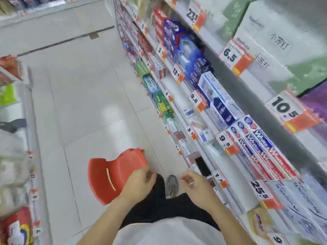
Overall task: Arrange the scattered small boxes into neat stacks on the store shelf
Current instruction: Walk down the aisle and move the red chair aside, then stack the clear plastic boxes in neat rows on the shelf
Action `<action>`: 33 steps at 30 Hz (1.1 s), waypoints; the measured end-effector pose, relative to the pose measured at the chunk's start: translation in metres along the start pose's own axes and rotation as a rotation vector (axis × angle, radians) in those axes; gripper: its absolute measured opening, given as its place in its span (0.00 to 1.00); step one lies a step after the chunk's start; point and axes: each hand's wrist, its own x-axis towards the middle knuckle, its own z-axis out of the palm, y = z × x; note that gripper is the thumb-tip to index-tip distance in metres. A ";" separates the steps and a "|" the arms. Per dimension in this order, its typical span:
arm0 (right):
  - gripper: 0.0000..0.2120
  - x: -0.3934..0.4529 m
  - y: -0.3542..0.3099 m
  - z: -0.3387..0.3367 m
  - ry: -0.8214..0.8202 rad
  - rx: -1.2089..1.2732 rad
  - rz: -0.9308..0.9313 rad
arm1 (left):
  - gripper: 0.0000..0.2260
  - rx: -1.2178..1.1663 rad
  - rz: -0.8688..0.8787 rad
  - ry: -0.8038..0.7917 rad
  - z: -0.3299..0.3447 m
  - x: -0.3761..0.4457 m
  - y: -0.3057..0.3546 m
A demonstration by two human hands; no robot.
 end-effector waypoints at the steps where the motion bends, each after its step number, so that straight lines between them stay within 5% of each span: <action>1: 0.05 0.017 -0.009 -0.009 0.009 -0.004 0.001 | 0.04 -0.009 0.029 0.005 -0.010 0.018 0.007; 12: 0.04 0.148 -0.045 -0.050 0.244 0.159 0.131 | 0.04 0.109 0.332 -0.183 -0.062 0.227 0.062; 17: 0.05 0.219 -0.019 -0.035 0.503 0.270 0.228 | 0.05 0.238 0.462 -0.423 -0.045 0.349 0.054; 24: 0.04 0.293 0.033 0.015 0.801 0.413 0.325 | 0.03 0.289 0.688 -0.531 0.016 0.456 0.023; 33: 0.12 0.372 0.165 0.047 1.256 0.019 0.156 | 0.15 0.219 1.244 -0.181 0.163 0.548 -0.034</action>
